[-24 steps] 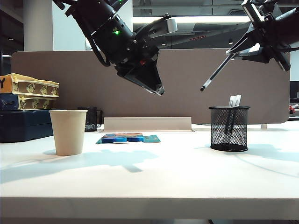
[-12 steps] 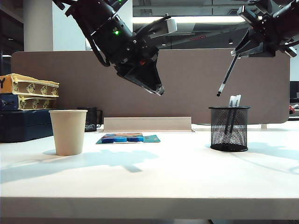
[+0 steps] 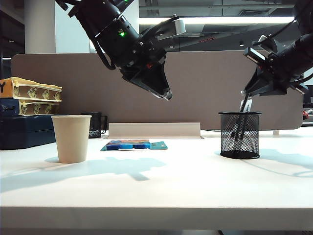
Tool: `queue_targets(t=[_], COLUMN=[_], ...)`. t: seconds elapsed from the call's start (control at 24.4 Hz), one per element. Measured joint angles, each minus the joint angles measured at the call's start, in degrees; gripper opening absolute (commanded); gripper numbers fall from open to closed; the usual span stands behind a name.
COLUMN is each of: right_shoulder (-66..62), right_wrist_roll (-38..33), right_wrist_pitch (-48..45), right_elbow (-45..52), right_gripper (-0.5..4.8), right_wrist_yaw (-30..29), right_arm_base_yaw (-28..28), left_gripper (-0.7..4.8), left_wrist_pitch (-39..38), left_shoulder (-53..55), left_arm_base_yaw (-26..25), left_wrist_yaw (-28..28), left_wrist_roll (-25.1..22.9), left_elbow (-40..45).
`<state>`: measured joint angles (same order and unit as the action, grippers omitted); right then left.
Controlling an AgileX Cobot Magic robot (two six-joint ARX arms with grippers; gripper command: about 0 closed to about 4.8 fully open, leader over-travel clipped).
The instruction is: Pick up one pen and put it in the pen container.
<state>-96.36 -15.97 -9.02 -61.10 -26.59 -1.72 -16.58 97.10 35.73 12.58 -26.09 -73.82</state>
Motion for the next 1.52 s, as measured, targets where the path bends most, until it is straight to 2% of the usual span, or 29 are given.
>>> queue_targets(t=[0.45, 0.53, 0.57, 0.7, 0.78, 1.35, 1.52], right_shoulder=[-1.33, -1.64, -1.64, -1.64, -1.64, 0.04, 1.68], right_wrist_roll=[1.03, 1.03, 1.05, 1.03, 1.05, 0.98, 0.98], right_wrist_pitch=[0.39, 1.25, 1.29, 1.20, 1.20, -0.59, -0.57], right_elbow=[0.00, 0.02, 0.02, 0.02, 0.02, -0.20, -0.20], right_gripper=[0.13, 0.51, 0.95, 1.00, 1.22, 1.32, 1.31], right_wrist_yaw=[1.05, 1.05, 1.05, 1.05, 1.05, 1.01, 1.01], right_arm_base_yaw=[0.00, 0.00, 0.00, 0.00, 0.00, 0.00, 0.00], left_gripper=[1.26, 1.25, 1.25, 1.25, 1.26, 1.25, 1.25], left_wrist_pitch=[0.00, -0.04, 0.00, 0.00, 0.00, 0.02, 0.50], left_shoulder=[0.00, 0.00, 0.00, 0.00, 0.00, -0.26, -1.09], left_arm_base_yaw=[0.00, 0.02, 0.02, 0.02, 0.02, 0.04, -0.02], left_wrist_yaw=[-0.02, -0.02, 0.00, 0.00, -0.02, -2.73, -6.03], left_wrist_roll=[0.00, 0.00, 0.00, 0.00, 0.00, 0.00, 0.00], left_elbow=[0.00, 0.00, 0.00, 0.00, 0.00, -0.04, -0.04])
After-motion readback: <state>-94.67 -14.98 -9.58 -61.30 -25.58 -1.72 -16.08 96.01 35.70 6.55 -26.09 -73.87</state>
